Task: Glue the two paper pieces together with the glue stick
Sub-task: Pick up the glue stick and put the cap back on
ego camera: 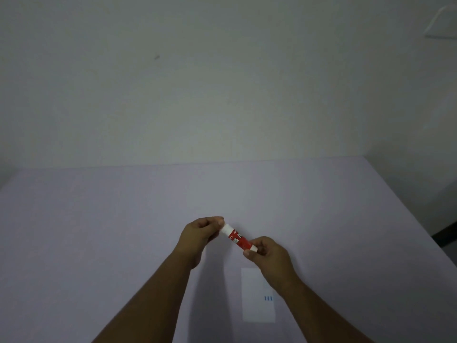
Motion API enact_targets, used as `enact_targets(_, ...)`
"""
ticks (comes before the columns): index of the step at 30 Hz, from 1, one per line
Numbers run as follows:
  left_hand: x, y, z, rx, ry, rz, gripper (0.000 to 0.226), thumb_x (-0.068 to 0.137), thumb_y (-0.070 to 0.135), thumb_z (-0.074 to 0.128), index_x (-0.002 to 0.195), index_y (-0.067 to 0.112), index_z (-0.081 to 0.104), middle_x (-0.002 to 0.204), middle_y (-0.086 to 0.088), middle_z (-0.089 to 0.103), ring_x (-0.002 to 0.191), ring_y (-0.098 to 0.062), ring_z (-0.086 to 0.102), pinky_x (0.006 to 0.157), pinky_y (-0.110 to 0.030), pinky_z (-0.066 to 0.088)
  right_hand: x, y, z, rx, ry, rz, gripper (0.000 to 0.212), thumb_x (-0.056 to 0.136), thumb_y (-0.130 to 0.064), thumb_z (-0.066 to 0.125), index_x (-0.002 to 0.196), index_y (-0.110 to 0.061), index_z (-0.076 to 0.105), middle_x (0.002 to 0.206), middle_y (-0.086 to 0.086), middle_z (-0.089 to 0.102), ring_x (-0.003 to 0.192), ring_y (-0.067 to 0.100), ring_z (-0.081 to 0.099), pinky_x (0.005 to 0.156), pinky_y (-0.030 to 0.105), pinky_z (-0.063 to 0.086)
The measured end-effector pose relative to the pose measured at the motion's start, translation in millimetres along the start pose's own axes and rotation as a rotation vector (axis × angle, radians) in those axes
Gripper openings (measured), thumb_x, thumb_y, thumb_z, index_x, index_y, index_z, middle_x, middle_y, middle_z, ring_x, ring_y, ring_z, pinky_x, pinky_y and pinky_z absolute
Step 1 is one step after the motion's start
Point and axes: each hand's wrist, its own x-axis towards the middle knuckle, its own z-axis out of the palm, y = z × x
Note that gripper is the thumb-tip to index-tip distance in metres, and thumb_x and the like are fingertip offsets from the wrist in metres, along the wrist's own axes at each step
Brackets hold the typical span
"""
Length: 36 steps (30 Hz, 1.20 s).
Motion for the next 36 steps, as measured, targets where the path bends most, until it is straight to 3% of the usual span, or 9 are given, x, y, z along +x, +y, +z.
enact_targets(4,-10.7,4.7,2.4,-0.011,-0.017,0.022,0.012,0.086,0.015,0.066,0.096,0.016,0.072,0.104,-0.003,0.072,0.101,-0.015,0.064,0.077,-0.017,0.050,-6.7,-7.4,1.6,0.064,-0.027,-0.008,0.010,0.078,-0.029,0.071,0.079,-0.030,0.061,0.083,0.000,0.066,0.075,0.016,0.061,0.069,0.026,0.050)
enact_targets(9,-18.6,11.1,4.2,0.056,-0.065,0.054,0.011,0.084,0.019,0.068,0.094,0.021,0.073,0.102,0.000,0.073,0.101,-0.014,0.066,0.075,-0.016,0.052,-12.9,-3.8,4.0,0.186,-0.136,0.056,0.012,0.079,-0.034,0.067,0.088,-0.026,0.066,0.090,0.002,0.072,0.081,0.019,0.066,0.084,0.041,0.056)
enact_targets(13,-19.4,13.9,4.5,0.142,-0.103,0.073,0.014,0.084,0.020,0.069,0.096,0.025,0.073,0.103,0.001,0.073,0.102,-0.014,0.065,0.080,-0.019,0.051,-8.2,-2.5,4.9,0.124,-0.215,0.049,0.015,0.081,-0.036,0.065,0.096,-0.035,0.061,0.096,-0.004,0.070,0.086,0.016,0.065,0.076,0.025,0.053)
enact_targets(15,-17.2,13.6,5.5,0.157,-0.120,0.076,0.021,0.083,0.020,0.070,0.103,0.028,0.071,0.104,0.001,0.073,0.102,-0.012,0.065,0.091,-0.026,0.051,-0.1,-4.4,4.6,0.030,-0.223,0.024,0.021,0.081,-0.035,0.065,0.101,-0.036,0.059,0.097,-0.009,0.067,0.087,0.010,0.063,0.074,0.020,0.048)
enact_targets(18,-13.3,11.5,6.6,0.124,-0.151,0.068,0.037,0.084,0.025,0.070,0.120,0.029,0.063,0.110,0.001,0.072,0.108,-0.012,0.063,0.098,-0.030,0.045,14.6,-7.9,4.2,-0.047,-0.173,-0.013,0.020,0.078,-0.032,0.069,0.096,-0.036,0.062,0.093,-0.013,0.064,0.086,0.006,0.059,0.078,0.023,0.046)
enact_targets(21,-8.2,3.7,3.2,0.090,-0.063,0.053,0.039,0.088,0.033,0.064,0.126,0.030,0.058,0.118,0.002,0.066,0.110,-0.015,0.060,0.098,-0.033,0.046,29.6,-4.9,4.6,-0.064,-0.107,-0.018,0.020,0.076,-0.029,0.071,0.095,-0.033,0.065,0.086,-0.013,0.063,0.080,0.008,0.059,0.080,0.028,0.049)
enact_targets(26,0.0,-26.4,-8.8,0.470,0.116,0.000,0.036,0.095,0.034,0.050,0.130,0.026,0.054,0.134,-0.001,0.056,0.120,-0.021,0.053,0.106,-0.037,0.040,50.7,11.9,15.0,-0.206,-0.025,-0.023,0.024,0.072,-0.025,0.073,0.094,-0.025,0.066,0.075,-0.010,0.063,0.073,0.010,0.059,0.072,0.023,0.045)
enact_targets(31,6.2,-45.7,-4.7,0.694,0.112,0.059,0.038,0.099,0.031,0.042,0.133,0.021,0.052,0.140,-0.001,0.052,0.128,-0.019,0.047,0.105,-0.028,0.033,62.3,26.0,29.0,-0.295,-0.006,-0.052,0.015,0.073,-0.023,0.072,0.085,-0.019,0.063,0.078,-0.003,0.066,0.074,0.010,0.059,0.069,0.023,0.044)
enact_targets(36,10.3,-52.5,0.3,0.769,0.082,0.077,0.038,0.100,0.030,0.040,0.134,0.019,0.052,0.140,-0.002,0.053,0.129,-0.018,0.048,0.103,-0.023,0.031,65.7,31.0,35.4,-0.277,-0.012,-0.056,0.012,0.075,-0.018,0.071,0.081,-0.019,0.061,0.073,-0.010,0.060,0.074,0.009,0.058,0.069,0.022,0.043)
